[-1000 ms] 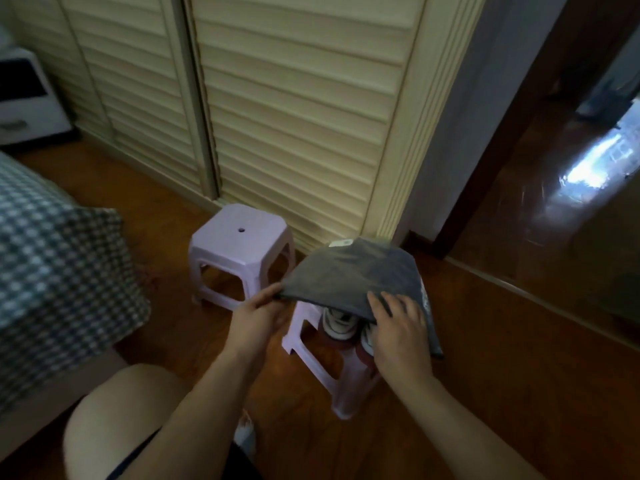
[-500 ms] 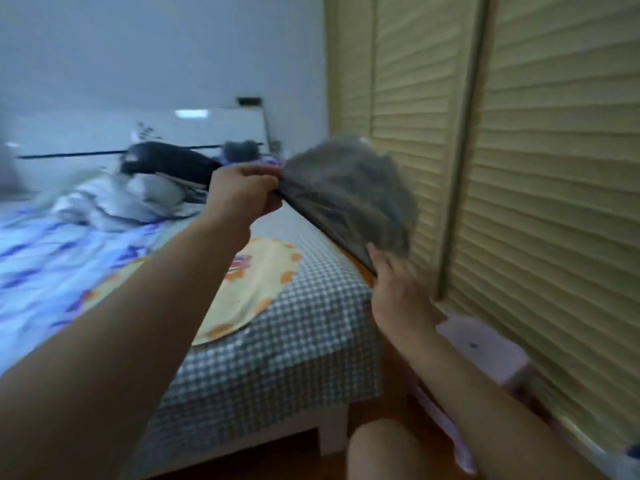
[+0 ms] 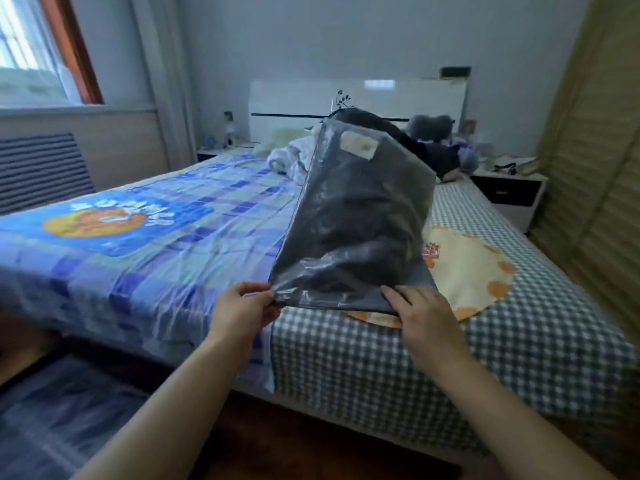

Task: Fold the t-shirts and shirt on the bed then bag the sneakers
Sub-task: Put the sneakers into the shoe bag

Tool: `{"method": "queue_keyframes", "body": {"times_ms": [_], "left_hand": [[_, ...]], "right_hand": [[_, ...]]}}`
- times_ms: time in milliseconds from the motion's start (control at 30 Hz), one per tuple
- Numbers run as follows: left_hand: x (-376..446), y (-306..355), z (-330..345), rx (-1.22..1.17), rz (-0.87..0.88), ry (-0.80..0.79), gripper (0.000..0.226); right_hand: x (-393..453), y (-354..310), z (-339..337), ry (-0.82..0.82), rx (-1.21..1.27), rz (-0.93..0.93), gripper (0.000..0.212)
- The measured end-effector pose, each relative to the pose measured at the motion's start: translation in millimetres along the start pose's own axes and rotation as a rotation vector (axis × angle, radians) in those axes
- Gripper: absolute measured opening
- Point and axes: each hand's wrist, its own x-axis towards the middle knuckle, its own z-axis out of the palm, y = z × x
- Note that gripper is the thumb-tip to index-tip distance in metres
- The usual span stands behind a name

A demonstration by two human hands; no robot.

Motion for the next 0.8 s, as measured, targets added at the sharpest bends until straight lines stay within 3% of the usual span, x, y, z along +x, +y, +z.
{"method": "queue_keyframes", "body": {"times_ms": [233, 467, 533, 600, 667, 733, 800], "left_hand": [[5.5, -69.0, -3.0, -0.032, -0.249, -0.123, 0.009], [3.5, -80.3, 21.8, -0.116, -0.541, -0.151, 0.009], [2.0, -79.8, 25.7, -0.08, -0.567, -0.162, 0.009], [2.5, -81.7, 28.1, -0.063, -0.583, -0.175, 0.009], [1.4, -82.5, 31.4, -0.088, -0.609, -0.234, 0.012], [-1.5, -82.9, 35.0, -0.111, -0.605, -0.281, 0.009], [-5.4, -84.4, 38.7, -0.119, -0.575, -0.303, 0.007]], "right_hand": [[-1.0, 1.9, 45.2, -0.034, -0.118, 0.22, 0.055], [-4.4, 10.7, 33.8, -0.273, -0.076, 0.399, 0.073], [-7.6, -0.9, 25.1, -0.093, 0.102, 0.456, 0.069], [-15.9, -17.1, 11.2, 0.042, 0.492, 0.625, 0.042], [-26.1, -38.1, 0.0, -0.106, 1.018, 0.875, 0.008], [-34.4, -56.7, -0.7, -0.38, 1.382, 1.019, 0.02], [-37.6, -69.5, 6.4, -0.517, 1.536, 1.053, 0.024]]}}
